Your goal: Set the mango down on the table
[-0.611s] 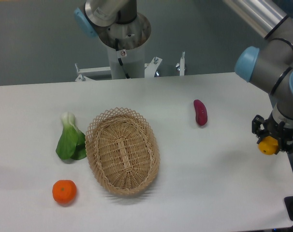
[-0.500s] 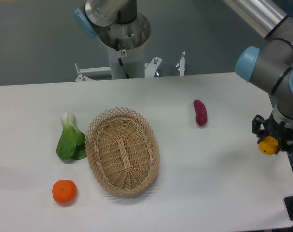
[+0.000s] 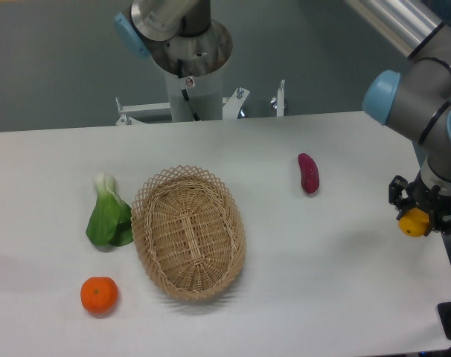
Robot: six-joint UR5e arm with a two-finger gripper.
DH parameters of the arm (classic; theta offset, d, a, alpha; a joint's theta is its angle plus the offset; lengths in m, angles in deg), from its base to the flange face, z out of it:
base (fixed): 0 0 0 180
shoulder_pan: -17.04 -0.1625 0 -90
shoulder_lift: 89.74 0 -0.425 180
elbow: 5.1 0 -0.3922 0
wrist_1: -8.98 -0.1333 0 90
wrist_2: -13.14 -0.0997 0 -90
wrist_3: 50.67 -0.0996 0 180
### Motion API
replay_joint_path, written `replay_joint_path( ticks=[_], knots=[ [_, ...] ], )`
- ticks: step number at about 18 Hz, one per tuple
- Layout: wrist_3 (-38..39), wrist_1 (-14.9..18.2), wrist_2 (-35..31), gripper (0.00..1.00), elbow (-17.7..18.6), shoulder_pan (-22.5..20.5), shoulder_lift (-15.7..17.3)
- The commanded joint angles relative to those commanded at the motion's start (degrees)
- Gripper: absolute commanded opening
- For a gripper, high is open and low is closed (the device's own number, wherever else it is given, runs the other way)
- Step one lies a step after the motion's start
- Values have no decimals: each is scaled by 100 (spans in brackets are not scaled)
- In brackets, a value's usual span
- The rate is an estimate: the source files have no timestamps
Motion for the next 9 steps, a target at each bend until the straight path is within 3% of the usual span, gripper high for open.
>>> replay_joint_path(
  ticks=[7, 9],
  knots=[
    [395, -114, -61, 41, 650, 500, 246],
    [422, -193, -35, 41, 1000, 597, 430]
  ],
)
